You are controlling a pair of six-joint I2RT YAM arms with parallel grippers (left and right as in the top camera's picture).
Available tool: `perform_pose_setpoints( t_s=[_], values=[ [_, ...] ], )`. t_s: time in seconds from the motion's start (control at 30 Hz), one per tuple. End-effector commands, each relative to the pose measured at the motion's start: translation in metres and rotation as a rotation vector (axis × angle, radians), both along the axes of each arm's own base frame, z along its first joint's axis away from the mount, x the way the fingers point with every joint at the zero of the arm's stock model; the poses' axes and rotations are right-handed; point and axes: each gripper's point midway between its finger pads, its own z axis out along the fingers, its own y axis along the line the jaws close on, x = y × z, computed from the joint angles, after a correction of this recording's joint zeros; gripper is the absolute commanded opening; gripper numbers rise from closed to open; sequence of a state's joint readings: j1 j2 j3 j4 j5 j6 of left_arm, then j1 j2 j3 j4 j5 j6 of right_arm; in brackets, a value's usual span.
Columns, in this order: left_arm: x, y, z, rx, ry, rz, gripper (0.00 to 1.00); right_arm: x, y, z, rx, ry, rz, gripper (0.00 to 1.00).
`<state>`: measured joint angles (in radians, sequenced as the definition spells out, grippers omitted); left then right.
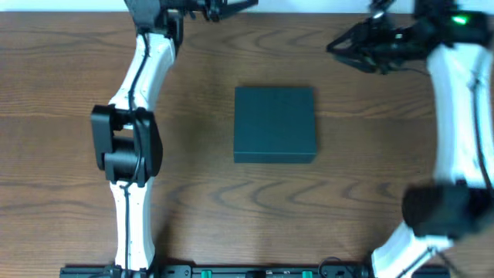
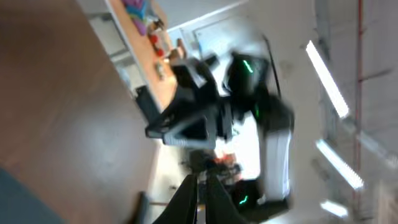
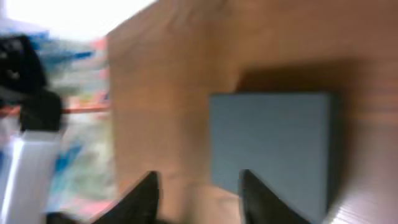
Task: Pack container
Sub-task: 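Move both grippers down beside the box's left and right sides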
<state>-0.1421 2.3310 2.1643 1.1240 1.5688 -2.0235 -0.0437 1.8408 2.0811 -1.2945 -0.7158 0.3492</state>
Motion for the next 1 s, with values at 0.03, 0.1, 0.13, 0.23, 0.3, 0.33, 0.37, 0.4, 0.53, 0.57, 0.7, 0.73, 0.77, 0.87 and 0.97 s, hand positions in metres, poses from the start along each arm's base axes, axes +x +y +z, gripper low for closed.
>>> perform_pose_setpoints(
  t_s=[0.03, 0.1, 0.13, 0.23, 0.3, 0.33, 0.37, 0.4, 0.53, 0.57, 0.7, 0.73, 0.77, 0.87, 0.97],
  values=[
    [-0.032, 0.005, 0.072, -0.013, -0.051, 0.003, 0.07, -0.022, -0.036, 0.03, -0.295, -0.118, -0.156, 0.62],
    [-0.035, 0.006, 0.08, -0.016, -0.034, 0.005, 0.06, -0.039, -0.047, 0.041, -0.361, -0.12, -0.227, 0.7],
    [-0.034, 0.006, 0.084, -0.03, -0.02, 0.017, 0.06, -0.046, -0.052, 0.043, -0.381, -0.11, -0.258, 0.73],
    [-0.02, 0.011, 0.105, -0.124, 0.033, 0.103, 0.06, -0.06, -0.056, 0.047, -0.414, -0.1, -0.283, 0.82],
    [-0.001, 0.022, 0.127, -0.245, 0.064, 0.212, 0.07, -0.064, -0.057, 0.045, -0.407, -0.076, -0.294, 0.85],
    [0.01, 0.028, 0.135, -0.296, 0.077, 0.268, 0.06, -0.064, -0.057, 0.044, -0.402, -0.064, -0.301, 0.86],
    [0.019, 0.031, 0.138, -0.326, 0.078, 0.315, 0.07, -0.064, -0.056, 0.043, -0.4, -0.059, -0.302, 0.86],
    [0.034, 0.036, 0.138, -0.353, 0.105, 0.379, 0.07, -0.064, -0.055, 0.042, -0.399, -0.056, -0.303, 0.87],
    [0.087, 0.057, 0.131, -0.444, 0.214, 0.646, 0.96, -0.065, -0.05, 0.042, -0.391, -0.048, -0.299, 0.89],
    [0.097, 0.062, 0.129, -0.455, 0.212, 0.715, 0.96, -0.066, -0.049, 0.041, -0.391, -0.045, -0.297, 0.89],
    [0.13, 0.069, 0.073, -0.244, 0.197, 0.908, 0.96, -0.068, -0.045, 0.04, -0.394, -0.04, -0.283, 0.92],
    [0.136, 0.072, 0.051, -0.15, 0.185, 0.958, 0.96, -0.068, -0.045, 0.04, -0.395, -0.042, -0.281, 0.93],
    [0.142, 0.076, 0.027, -0.042, 0.167, 1.012, 0.96, -0.068, -0.045, 0.04, -0.395, -0.042, -0.28, 0.93],
    [0.144, 0.088, -0.029, 0.288, -0.006, 1.068, 0.96, -0.068, -0.046, 0.04, -0.416, -0.056, -0.263, 0.96],
    [0.126, 0.093, -0.082, 0.58, -0.106, 0.975, 0.96, -0.067, -0.05, 0.039, -0.477, -0.093, -0.209, 0.96]
  ],
)
